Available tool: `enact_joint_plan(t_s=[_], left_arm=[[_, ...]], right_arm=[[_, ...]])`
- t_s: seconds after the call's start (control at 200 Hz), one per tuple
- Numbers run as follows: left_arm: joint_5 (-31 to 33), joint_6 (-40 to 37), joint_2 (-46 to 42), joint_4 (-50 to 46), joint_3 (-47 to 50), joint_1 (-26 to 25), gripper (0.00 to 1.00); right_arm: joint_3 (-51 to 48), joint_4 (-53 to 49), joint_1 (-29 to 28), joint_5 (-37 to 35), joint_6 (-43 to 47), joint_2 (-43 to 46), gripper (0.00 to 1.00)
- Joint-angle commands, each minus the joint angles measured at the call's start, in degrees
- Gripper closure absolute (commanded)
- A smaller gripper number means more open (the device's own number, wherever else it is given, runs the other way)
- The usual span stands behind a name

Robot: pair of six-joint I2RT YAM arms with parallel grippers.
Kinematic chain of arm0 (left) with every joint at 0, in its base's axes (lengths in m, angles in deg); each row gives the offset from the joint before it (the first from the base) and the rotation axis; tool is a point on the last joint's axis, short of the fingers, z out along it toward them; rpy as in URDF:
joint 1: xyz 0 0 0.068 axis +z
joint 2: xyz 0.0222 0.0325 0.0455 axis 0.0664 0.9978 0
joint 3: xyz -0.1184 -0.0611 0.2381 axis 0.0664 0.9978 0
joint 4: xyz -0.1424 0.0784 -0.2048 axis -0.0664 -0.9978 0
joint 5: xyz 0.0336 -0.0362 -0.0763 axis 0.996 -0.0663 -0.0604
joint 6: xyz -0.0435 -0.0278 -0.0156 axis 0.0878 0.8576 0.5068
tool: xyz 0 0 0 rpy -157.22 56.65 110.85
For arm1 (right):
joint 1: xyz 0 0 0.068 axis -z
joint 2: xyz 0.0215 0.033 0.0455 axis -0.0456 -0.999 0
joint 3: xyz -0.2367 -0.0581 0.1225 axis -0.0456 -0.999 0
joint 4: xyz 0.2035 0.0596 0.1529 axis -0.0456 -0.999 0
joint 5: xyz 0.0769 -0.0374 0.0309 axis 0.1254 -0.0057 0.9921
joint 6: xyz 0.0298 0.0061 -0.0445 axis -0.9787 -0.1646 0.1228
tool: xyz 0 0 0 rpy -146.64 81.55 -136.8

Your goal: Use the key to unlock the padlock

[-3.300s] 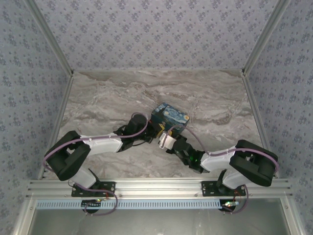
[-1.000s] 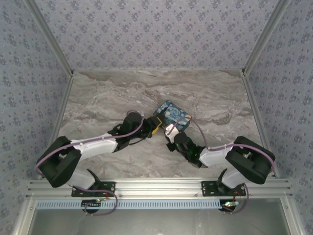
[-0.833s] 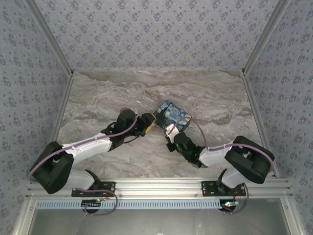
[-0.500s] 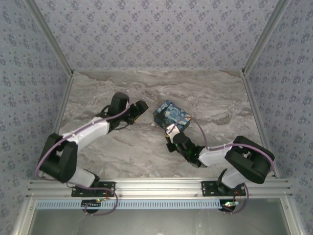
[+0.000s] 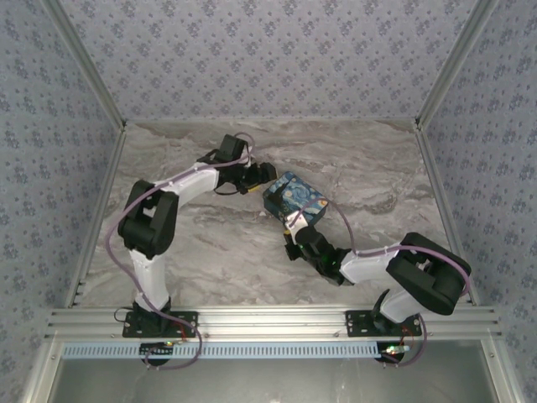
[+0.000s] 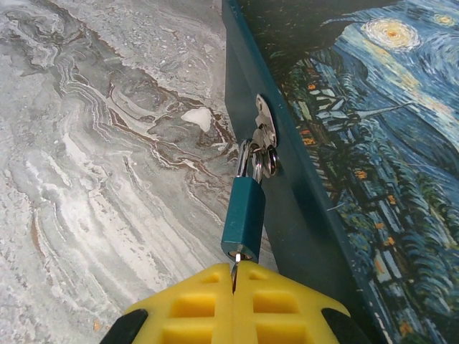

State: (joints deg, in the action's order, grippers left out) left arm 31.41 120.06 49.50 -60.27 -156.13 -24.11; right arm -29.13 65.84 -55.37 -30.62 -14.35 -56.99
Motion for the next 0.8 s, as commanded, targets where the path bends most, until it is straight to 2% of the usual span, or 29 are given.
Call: enact_joint_plan(t_s=[0.0, 0.245, 0.36, 0.52, 0.794], left_arm=[[-5.03, -3.56, 2.44, -3.4, -2.53, -0.93, 0.24], [-4.66, -4.47, 3.61, -3.01, -1.02, -1.42, 0.25], [-1.64, -3.89, 3.54, -3.44, 1.2, -1.12, 0.32], [1.17, -0.98, 0.16, 0.55, 8.89, 0.74, 0.4], [5.38, 0.65, -9.16, 3.45, 22.26, 2.48, 0.43]], right_arm=[[0.95, -2.41, 0.46, 0.53, -1.42, 0.22, 1.0], [1.03, -3.23, 1.45, 1.45, -2.39, 0.32, 1.0], [1.14, -4.83, 2.24, 2.53, -3.81, 1.29, 1.0], [0.07, -5.08, 3.54, 5.05, -5.6, 3.03, 1.0], [-0.56, -4.81, 8.31, 15.39, -8.42, 3.57, 1.0]])
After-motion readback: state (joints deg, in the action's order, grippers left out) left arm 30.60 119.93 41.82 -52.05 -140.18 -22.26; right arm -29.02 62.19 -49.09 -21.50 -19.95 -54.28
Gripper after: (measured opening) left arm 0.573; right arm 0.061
